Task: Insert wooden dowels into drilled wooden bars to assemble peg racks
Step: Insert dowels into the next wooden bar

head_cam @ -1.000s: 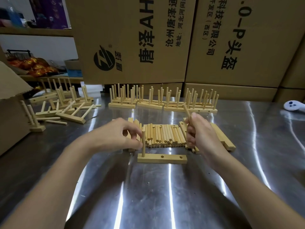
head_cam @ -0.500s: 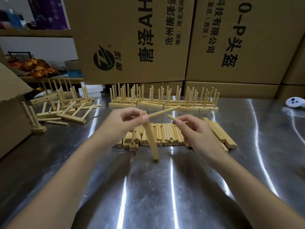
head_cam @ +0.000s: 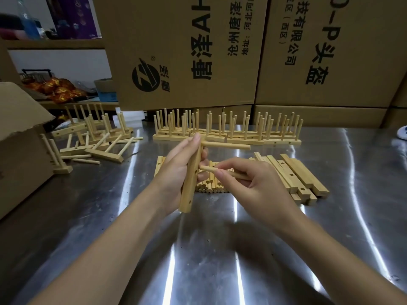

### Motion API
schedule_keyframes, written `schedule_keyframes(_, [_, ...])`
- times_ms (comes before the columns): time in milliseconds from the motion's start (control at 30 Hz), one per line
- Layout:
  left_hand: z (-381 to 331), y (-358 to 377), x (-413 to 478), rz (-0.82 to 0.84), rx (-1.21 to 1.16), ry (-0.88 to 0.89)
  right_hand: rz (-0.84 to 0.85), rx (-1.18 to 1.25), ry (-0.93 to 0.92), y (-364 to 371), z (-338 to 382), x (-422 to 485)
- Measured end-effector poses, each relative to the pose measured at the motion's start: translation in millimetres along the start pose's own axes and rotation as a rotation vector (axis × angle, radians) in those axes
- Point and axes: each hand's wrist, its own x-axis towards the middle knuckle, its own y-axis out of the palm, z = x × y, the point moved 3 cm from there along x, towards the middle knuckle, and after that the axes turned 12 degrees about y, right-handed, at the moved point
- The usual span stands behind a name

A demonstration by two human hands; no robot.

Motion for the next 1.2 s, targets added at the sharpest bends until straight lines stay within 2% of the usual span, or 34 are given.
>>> schedule_keyframes(300, [5,12,-2,0.012,-0.079,-0.075,-0.036,-0.232,0.003,2,8,-2])
schedule_keyframes(500, [7,12,-4,0.048,0.056,-0.049,-0.029,-0.291,-0.053,4,10,-2])
schedule_keyframes(633, [9,11,-5,0.034,0.130,0.019,-0.035,-0.218,-0.045,10,9,-1])
schedule_keyframes(900, [9,13,-5,0.056,0.208,0.037,0.136,0.181,0.269,16,2,0])
schedule_keyframes(1033, [8,16,-5,0.056,0.198,0.075,0.195,0.304,0.326,14,0,-1])
schedule_keyframes(1200, [11,16,-1,0.001,0.363,0.191,0.199,0.242,0.367,2,0,7])
